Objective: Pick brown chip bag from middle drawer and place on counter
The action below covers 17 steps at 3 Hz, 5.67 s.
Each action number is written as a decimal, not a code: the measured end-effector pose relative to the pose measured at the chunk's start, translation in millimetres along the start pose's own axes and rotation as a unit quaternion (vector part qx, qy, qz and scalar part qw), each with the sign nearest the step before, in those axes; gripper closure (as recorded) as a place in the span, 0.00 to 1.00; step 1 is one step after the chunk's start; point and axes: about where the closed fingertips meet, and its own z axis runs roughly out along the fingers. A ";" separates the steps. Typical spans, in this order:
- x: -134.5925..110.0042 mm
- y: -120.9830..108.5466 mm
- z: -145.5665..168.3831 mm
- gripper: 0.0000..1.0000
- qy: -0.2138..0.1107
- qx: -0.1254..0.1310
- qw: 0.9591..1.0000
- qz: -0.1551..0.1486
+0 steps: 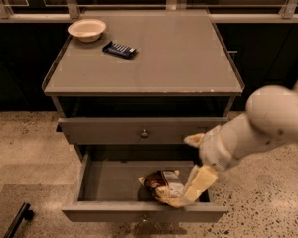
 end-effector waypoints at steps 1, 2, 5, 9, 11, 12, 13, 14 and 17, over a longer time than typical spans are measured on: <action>23.5 6.1 100.1 0.00 -0.034 -0.043 0.998 0.034; 28.9 -10.8 115.2 0.00 -0.049 -0.022 0.997 0.048; 91.7 -22.9 178.5 0.00 -0.100 -0.032 0.990 0.094; 113.1 -24.9 208.0 0.66 -0.107 -0.044 0.987 0.114; 113.0 -24.9 208.0 1.00 -0.107 -0.044 0.987 0.114; 96.2 -20.2 196.0 1.00 -0.123 -0.067 0.985 0.105; 43.8 -11.5 151.1 1.00 -0.154 -0.080 0.983 0.057; -20.3 -10.9 97.6 1.00 -0.178 -0.080 0.981 0.008; -109.4 -3.5 24.9 1.00 -0.184 -0.082 0.976 -0.080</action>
Offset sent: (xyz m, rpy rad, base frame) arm -0.0061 0.0357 -0.0793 0.0772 0.0833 -0.0016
